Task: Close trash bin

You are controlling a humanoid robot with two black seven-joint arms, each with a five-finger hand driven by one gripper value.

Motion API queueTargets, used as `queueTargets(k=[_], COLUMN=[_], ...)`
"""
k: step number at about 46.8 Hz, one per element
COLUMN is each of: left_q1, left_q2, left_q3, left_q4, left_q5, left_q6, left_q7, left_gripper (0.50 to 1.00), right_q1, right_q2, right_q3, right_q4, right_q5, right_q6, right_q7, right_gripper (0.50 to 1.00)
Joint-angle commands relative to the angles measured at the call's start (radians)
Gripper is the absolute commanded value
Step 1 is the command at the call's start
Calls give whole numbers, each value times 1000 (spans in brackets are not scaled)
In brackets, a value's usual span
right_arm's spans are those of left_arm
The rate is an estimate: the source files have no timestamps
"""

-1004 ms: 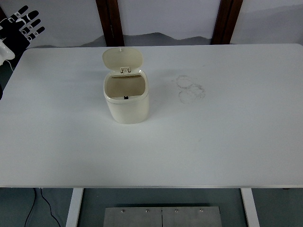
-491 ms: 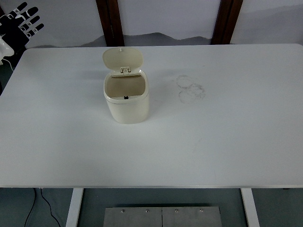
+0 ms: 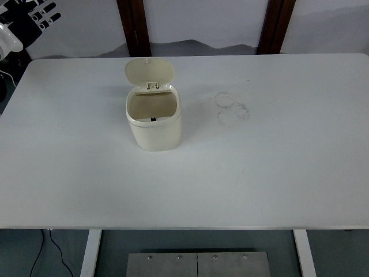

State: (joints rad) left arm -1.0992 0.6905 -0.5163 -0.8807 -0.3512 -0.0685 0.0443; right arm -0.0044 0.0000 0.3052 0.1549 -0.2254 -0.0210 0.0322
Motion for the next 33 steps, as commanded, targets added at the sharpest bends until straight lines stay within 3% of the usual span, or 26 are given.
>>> queueTargets(k=[1,7,8,22,33], left_q1=[-33,-88,-132,-333,-409], left_q2=[-6,-12,-15,-84,-141], left_q3=[9,65,131,410,544], left_q4=[-1,-3,-4,-52,-90], left_q5=[1,1,1,3,6], left_q6=[12,13,13,13,13], left_q7=[35,49,49,69,94], left_gripper=[1000,1000,1000,1000,1000], right_q1=[0,0,0,0,0], right_q2=[0,0,0,0,0], right_q3=[0,0,0,0,0], right_q4=[0,0,0,0,0], right_q5=[0,0,0,1,1], right_q6=[-1,-1,-1,-1,1], right_q7=[0,0,0,0,0], right_gripper=[995,995,995,995,995])
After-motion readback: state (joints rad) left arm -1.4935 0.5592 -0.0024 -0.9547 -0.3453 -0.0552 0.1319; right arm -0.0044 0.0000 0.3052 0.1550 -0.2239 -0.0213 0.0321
